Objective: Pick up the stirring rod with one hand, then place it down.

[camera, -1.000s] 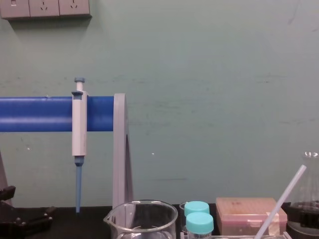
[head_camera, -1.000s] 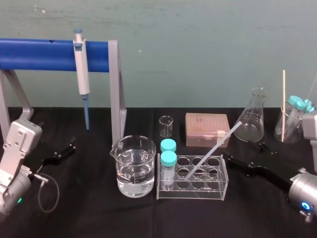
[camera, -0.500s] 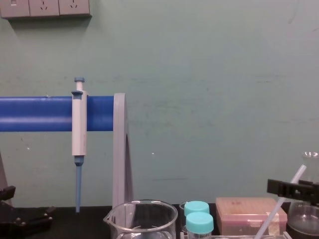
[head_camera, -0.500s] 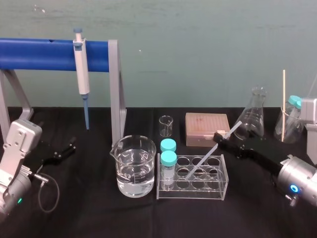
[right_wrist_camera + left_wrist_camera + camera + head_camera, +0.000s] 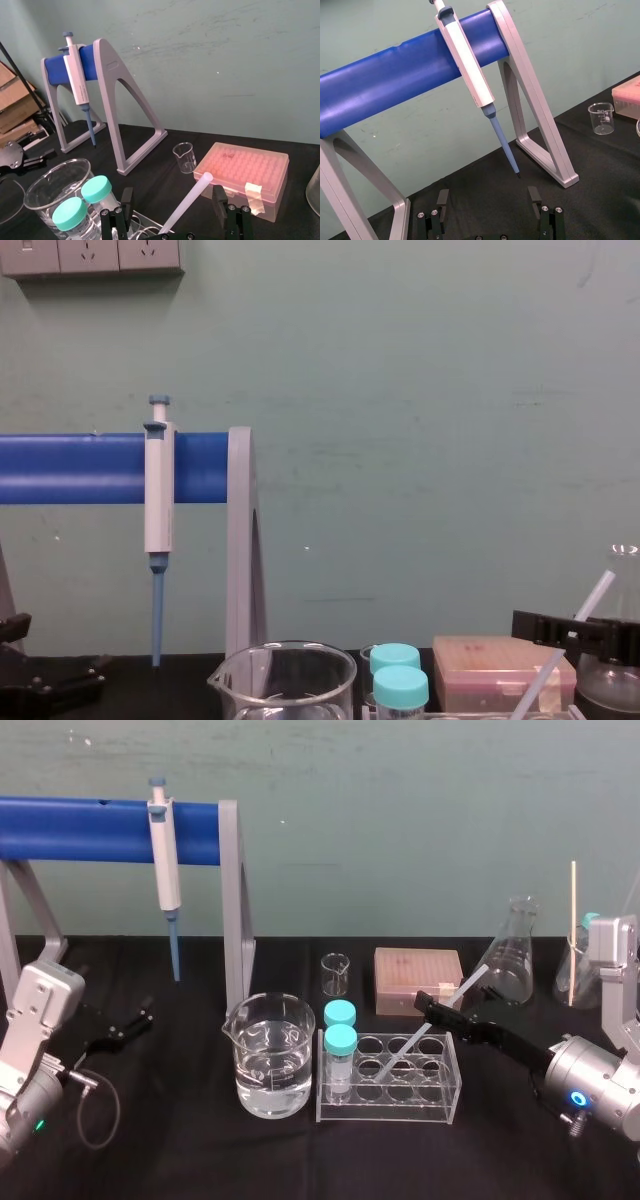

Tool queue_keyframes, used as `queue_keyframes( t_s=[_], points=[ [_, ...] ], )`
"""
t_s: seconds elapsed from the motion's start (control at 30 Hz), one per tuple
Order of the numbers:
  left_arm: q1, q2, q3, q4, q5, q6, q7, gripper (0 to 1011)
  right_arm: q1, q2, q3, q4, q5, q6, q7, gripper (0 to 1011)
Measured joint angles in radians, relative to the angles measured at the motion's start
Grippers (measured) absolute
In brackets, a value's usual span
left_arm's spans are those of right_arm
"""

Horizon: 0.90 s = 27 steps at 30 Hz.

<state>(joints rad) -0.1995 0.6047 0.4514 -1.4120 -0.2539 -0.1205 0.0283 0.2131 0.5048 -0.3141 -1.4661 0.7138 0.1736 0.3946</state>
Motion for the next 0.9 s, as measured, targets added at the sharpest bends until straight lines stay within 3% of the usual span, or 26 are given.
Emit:
queue_keyframes(
  t_s=[0.43,0.77,0.9],
  points=[
    [0.0,0.0,0.0,0.0,0.0,0.0,0.0,1000,0.001,0.003,-0.005,-0.001,-0.001,0.0,-0.004,1002],
    [0.0,0.0,0.0,0.0,0.0,0.0,0.0,1000,0.001,0.003,-0.004,-0.002,-0.001,0.0,-0.005,777],
    [0.0,0.0,0.0,0.0,0.0,0.0,0.0,1000,0.0,0.003,-0.004,-0.002,-0.002,-0.001,-0.005,624]
  ],
)
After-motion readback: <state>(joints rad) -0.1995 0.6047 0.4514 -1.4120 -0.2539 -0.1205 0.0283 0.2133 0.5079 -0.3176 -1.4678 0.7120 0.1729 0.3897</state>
